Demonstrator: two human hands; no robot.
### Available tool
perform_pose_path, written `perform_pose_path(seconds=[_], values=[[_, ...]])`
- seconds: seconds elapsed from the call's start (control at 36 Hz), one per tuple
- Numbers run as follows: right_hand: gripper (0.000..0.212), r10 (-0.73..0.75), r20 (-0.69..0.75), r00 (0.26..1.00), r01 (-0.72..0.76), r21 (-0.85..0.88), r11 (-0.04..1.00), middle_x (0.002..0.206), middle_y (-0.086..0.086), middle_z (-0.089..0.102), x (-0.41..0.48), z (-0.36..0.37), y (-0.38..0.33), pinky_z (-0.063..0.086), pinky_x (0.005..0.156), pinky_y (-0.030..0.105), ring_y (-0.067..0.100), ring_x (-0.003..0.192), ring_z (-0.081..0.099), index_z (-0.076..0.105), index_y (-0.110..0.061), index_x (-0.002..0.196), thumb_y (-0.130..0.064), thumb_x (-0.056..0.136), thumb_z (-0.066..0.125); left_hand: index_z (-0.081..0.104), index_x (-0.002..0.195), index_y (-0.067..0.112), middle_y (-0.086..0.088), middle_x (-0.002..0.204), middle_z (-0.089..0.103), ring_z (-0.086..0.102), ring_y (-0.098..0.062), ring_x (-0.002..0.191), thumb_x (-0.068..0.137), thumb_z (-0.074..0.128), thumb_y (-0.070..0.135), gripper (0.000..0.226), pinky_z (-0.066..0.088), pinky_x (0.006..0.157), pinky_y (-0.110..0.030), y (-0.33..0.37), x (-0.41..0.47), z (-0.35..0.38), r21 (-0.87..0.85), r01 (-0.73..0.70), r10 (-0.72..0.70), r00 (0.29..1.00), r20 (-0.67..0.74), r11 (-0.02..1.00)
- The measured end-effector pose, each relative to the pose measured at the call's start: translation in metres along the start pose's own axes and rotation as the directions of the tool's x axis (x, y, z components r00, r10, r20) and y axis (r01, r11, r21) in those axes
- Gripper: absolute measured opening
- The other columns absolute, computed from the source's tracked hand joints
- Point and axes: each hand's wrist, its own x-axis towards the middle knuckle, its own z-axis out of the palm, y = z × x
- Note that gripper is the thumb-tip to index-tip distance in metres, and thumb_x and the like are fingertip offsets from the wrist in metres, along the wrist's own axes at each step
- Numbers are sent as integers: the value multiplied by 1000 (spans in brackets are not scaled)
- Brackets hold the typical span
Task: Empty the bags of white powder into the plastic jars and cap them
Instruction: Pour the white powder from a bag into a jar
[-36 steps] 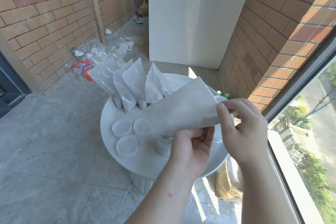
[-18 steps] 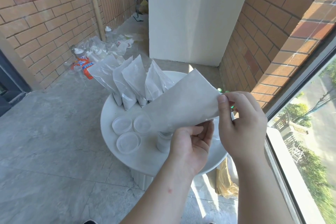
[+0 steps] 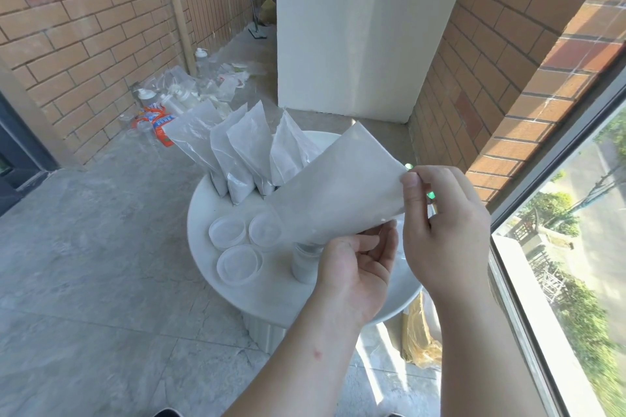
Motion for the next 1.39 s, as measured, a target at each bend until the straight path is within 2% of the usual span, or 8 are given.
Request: perform_pose_path(seconds=[0.22,0.36,0.44,0.58,0.75,1.19,1.28,1.39], values=[[22,-13,8,1000,13,14,1000,83,4,61,0,1,-2,47,66,47,26,77,56,64,-6,90,-17,103,50,69,100,-8,-20,103,71,74,-26,78,83,35,-19,39,62,70,-29,0,0,0,-4,8,-8,1000,-6,1000],[21,-32,-28,999,32,1,999,82,5,61,3,-2,-4,43,66,39,21,76,52,63,-4,88,-14,102,51,69,93,-7,-18,96,72,74,-26,77,82,35,-19,38,61,73,-29,0,-1,1,4,14,-14,1000,-1,1000],[22,-41,8,999,41,6,999,83,4,61,3,-1,-4,45,66,43,23,77,55,63,-5,88,-16,102,51,69,93,-7,-18,95,72,74,-26,77,83,34,-20,39,62,71,-29,0,-1,0,-4,16,-16,1000,-6,1000],[22,-47,-17,999,46,-25,999,82,4,61,6,-1,-7,45,64,42,22,75,55,64,-5,87,-18,102,53,69,92,-7,-17,94,72,72,-27,85,83,32,-21,41,59,82,-31,0,-1,0,-7,23,-23,1000,-5,1000],[24,-21,42,999,22,-25,999,84,0,61,8,0,-8,47,63,43,22,74,57,65,-10,88,-24,102,52,67,86,-6,-13,79,72,72,-22,65,84,33,-22,38,59,58,-25,0,-2,1,-17,31,-31,999,-21,999],[26,-13,63,998,16,-54,998,80,0,61,17,3,-18,50,62,47,27,72,58,66,-13,89,-29,102,51,64,103,-4,-12,89,73,72,-19,66,83,32,-23,42,61,71,-29,1,1,-3,-2,18,-18,999,-34,1000],[26,-11,57,998,14,-51,999,80,0,62,17,2,-16,49,62,46,27,72,58,66,-12,89,-29,102,51,64,94,-5,-14,86,72,73,-22,66,84,33,-23,37,57,85,-33,2,0,-2,-18,14,-15,999,-45,1000],[28,-11,40,999,13,-60,998,79,0,62,17,2,-18,48,59,44,28,69,57,66,-12,88,-30,102,51,64,90,-7,-15,82,72,73,-24,65,84,33,-23,36,56,86,-33,3,-2,0,-23,13,-14,998,-55,1000]])
